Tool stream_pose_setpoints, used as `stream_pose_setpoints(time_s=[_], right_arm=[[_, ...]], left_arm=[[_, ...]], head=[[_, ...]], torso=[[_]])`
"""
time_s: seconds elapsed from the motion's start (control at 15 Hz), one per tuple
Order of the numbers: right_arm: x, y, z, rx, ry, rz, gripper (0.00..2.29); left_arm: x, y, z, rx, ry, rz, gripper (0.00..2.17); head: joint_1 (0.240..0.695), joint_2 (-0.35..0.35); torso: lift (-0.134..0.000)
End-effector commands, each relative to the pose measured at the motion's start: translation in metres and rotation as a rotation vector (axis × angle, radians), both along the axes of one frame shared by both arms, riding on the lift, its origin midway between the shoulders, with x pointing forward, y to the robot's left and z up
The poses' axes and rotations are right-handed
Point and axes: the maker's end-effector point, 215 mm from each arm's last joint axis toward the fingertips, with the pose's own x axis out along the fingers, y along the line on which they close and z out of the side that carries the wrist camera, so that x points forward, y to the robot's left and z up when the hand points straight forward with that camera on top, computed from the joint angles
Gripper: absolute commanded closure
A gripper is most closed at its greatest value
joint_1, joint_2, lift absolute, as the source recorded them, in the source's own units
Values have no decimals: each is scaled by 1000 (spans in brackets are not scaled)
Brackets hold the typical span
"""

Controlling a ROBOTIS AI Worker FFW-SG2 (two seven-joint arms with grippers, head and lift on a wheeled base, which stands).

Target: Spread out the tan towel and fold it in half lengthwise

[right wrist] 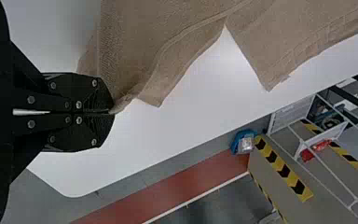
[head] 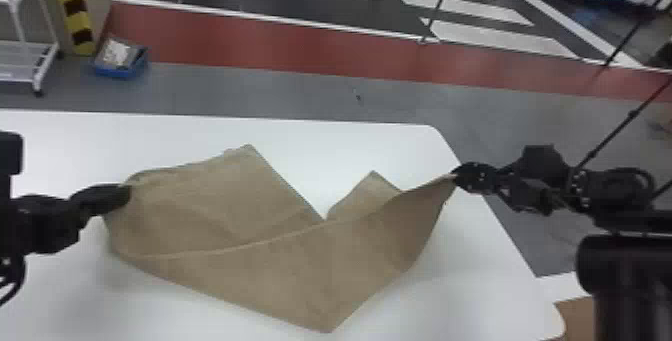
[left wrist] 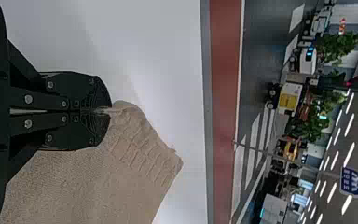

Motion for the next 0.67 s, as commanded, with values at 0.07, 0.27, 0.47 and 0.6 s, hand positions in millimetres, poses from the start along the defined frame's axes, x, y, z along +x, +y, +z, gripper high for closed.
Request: stream_pose_setpoints(time_s=[0.07,0.27,0.47,0.6], right_arm=[[43,-1,49,47,-102,-52,2165],[68,-9,91,83,-189,-104,2165],[56,-2,100,118,-231,-64,2165],[35,-2,89,111,-226,-39,2165]], left_arm=[[31,39,37,-8,-12,77,2145],[34,81,43,-31,70,169,2145],[4,121,43,-89,94,249,2145],[-38,157,36,-60,90,317,2145]], head=[[695,-286],[685,-229],[658,-199],[665,-171]], torso=[[-118],[-118],[-118],[-118]])
